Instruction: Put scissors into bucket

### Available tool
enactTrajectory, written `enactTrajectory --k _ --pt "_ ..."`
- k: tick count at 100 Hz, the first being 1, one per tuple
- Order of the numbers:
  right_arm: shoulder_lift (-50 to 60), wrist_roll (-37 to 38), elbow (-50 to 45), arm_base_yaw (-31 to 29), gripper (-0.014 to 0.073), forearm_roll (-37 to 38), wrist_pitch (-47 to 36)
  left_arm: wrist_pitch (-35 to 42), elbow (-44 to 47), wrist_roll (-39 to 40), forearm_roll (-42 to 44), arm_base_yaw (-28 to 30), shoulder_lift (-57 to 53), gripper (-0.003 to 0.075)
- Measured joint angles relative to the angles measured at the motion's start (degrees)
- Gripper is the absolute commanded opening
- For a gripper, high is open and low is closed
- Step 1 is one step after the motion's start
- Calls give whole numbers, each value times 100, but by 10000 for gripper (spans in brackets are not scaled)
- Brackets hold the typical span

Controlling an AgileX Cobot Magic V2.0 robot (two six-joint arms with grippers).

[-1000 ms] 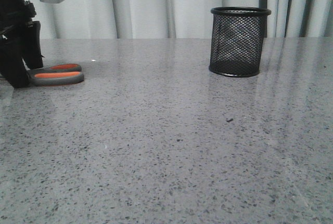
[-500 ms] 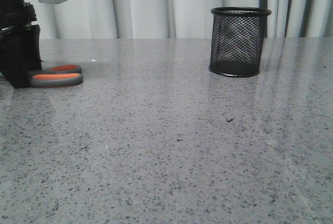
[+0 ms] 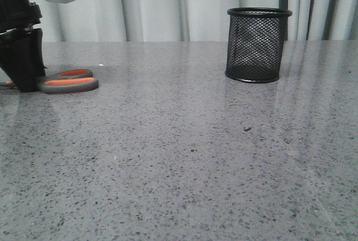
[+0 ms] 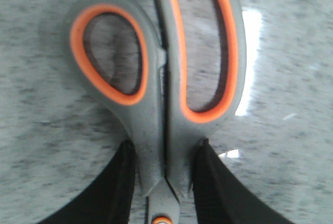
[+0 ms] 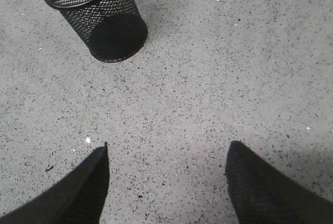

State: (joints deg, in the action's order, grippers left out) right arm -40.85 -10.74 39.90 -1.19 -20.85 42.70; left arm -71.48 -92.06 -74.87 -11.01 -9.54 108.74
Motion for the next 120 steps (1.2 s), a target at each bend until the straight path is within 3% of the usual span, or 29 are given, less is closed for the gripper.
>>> enactTrajectory --k 29,73,93,120 --pt "0 -160 0 0 432 -309 11 70 -672 355 38 -48 -764 -10" --pt "0 -1957 176 0 432 -3386 -59 -105 -1082 1334 15 -741 -2565 -10" --pt "0 -2497 775 0 432 -4510 18 -129 -1082 1719 25 -1350 -3068 -10" --pt "-117 -2556 1533 0 432 -5026 524 -147 -1127 2480 531 -2747 -3219 -10"
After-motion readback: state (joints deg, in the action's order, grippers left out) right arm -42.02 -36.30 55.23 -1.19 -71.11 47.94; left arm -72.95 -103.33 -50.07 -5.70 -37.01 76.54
